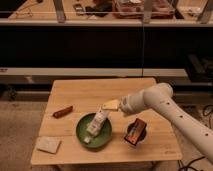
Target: Pick up the ceramic bowl
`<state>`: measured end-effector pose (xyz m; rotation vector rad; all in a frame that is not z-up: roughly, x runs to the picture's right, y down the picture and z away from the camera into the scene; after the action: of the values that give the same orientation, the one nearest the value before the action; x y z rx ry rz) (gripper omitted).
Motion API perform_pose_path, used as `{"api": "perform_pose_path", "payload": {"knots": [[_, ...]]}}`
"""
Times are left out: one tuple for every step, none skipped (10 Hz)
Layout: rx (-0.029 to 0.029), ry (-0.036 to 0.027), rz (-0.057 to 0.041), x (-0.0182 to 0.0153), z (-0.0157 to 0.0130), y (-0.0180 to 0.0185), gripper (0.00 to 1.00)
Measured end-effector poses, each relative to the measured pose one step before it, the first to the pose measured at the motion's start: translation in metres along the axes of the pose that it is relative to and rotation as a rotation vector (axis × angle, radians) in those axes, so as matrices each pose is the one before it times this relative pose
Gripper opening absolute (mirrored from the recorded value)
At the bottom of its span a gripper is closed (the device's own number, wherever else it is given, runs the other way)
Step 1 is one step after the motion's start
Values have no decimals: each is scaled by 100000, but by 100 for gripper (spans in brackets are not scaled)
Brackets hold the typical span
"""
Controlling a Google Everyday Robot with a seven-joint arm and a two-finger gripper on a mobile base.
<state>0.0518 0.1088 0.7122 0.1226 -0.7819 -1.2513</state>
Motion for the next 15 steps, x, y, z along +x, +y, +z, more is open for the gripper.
{"api": "perform_pose_path", "payload": {"knots": [[-685,-2345,-775,-532,406,306,80],[-262,-2754,-202,-590,755,299,80],[-271,-1713,-324,-340,626,126,80],[-830,-1701,-835,-272,901,104,80],[-1778,-1755,-876,-185,1369,356,77],[-1214,-665,234,-20,806,369,70],[-1432,-372,787,70,874,578,60],[-1243,-224,592,77,673,417,51],[-1224,246,1091,165,608,587,47],[-653,382,771,136,224,365,47],[-1200,501,796,155,250,476,47],[-2103,725,503,188,171,528,47],[-1230,270,279,25,137,309,47],[-1133,32,87,-82,226,263,47],[-547,-272,60,-207,392,171,47]]}}
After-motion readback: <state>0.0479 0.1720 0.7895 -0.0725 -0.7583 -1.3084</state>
